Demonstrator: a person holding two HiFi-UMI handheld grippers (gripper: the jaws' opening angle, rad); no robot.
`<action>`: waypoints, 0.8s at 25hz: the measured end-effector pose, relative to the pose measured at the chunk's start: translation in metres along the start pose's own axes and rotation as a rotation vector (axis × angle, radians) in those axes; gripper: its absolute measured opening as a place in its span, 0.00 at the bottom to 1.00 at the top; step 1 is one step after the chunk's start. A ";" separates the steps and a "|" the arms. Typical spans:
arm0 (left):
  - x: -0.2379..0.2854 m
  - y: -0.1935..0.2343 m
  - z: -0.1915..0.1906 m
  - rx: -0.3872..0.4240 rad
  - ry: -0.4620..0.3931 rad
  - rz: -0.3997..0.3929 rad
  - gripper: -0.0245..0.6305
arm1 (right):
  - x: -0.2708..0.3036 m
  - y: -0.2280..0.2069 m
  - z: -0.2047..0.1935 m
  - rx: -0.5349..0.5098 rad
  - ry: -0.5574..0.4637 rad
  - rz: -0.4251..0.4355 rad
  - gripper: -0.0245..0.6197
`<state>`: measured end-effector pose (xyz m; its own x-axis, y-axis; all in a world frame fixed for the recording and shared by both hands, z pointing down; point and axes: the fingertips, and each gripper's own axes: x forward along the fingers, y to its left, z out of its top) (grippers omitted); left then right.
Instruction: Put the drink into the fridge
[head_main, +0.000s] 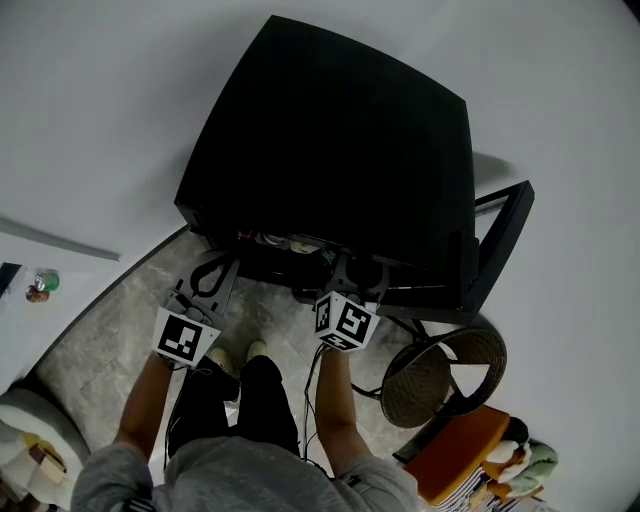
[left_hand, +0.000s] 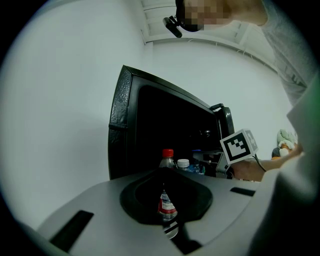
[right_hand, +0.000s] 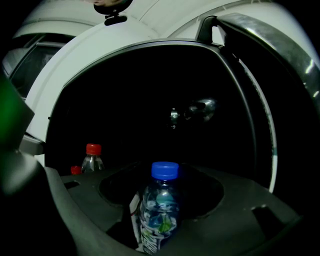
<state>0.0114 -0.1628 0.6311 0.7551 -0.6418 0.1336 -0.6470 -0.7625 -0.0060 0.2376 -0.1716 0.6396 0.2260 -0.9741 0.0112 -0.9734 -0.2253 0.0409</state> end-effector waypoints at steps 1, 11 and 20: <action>0.000 -0.001 0.001 0.000 0.000 0.000 0.04 | -0.001 0.000 0.000 0.002 0.001 0.000 0.41; -0.014 -0.015 0.021 -0.002 -0.010 0.002 0.04 | -0.029 0.010 0.020 -0.021 -0.015 0.042 0.42; -0.034 -0.029 0.067 0.009 -0.035 0.012 0.04 | -0.061 0.020 0.058 -0.010 0.011 0.121 0.34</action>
<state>0.0118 -0.1245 0.5609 0.7504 -0.6535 0.0990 -0.6554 -0.7551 -0.0164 0.2018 -0.1180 0.5815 0.1071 -0.9939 0.0272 -0.9932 -0.1057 0.0485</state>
